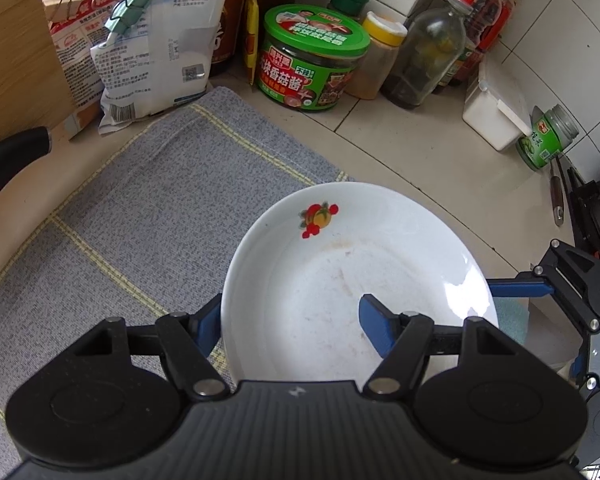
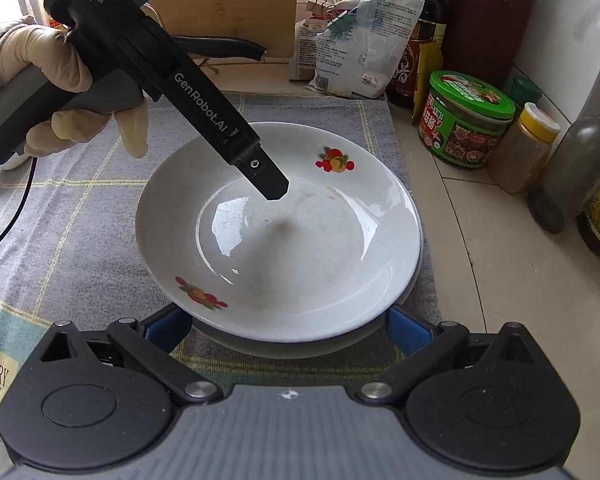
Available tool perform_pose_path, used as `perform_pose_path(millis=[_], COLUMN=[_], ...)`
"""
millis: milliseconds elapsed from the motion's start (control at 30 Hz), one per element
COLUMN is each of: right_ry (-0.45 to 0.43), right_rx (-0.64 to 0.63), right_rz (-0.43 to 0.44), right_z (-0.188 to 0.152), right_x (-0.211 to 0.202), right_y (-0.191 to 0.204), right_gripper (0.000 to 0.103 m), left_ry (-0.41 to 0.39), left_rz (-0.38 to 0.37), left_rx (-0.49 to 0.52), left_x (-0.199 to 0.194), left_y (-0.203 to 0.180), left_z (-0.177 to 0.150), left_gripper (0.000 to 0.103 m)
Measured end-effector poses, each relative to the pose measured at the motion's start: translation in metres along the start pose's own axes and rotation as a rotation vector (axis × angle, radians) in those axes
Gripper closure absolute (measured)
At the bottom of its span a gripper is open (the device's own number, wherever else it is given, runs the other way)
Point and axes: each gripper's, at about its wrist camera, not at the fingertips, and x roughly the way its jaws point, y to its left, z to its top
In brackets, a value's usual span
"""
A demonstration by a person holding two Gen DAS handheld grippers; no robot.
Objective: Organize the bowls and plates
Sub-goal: 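Open the left tool and release the flowered plate onto the stack, then move both tools toward the plain white bowl on the mat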
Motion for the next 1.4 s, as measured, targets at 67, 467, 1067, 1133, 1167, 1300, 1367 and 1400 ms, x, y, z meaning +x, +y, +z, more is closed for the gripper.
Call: perform_pose_path(millis=[67, 467, 1067, 1133, 1167, 1300, 1367, 1400], right_ry=[0.006, -0.050, -0.103, -0.115, -0.121, -0.154, -0.174, -0.181], right_rx=[-0.013, 0.005, 0.028, 0.026, 0.024, 0.012, 0.004, 0.000], right_rz=[-0.003, -0.038, -0.100, -0.102, -0.103, -0.097, -0.088, -0.079], right_z=[-0.003, -0.008, -0.008, -0.008, -0.008, -0.009, -0.008, -0.008], right_x=[0.000, -0.014, -0.019, -0.020, -0.021, -0.023, -0.024, -0.024], right_y=[0.002, 0.003, 0.013, 0.015, 0.016, 0.021, 0.026, 0.030], right_gripper=[0.000, 0.000, 0.000, 0.000, 0.000, 0.000, 0.000, 0.000], left_ry=[-0.002, -0.125, -0.318, -0.341, -0.355, -0.373, -0.385, -0.391], left_rz=[0.001, 0.141, 0.306, 0.325, 0.336, 0.381, 0.411, 0.429], left_rx=[-0.002, 0.152, 0.092, 0.057, 0.033, -0.045, -0.072, -0.086], left_x=[-0.001, -0.036, -0.093, -0.101, -0.104, -0.114, -0.119, -0.122], left_y=[0.000, -0.023, -0.056, -0.059, -0.060, -0.064, -0.066, -0.066], left_z=[0.000, -0.012, -0.078, -0.088, -0.093, -0.116, -0.129, -0.136], left_gripper=[0.032, 0.013, 0.010, 0.010, 0.010, 0.006, 0.006, 0.006])
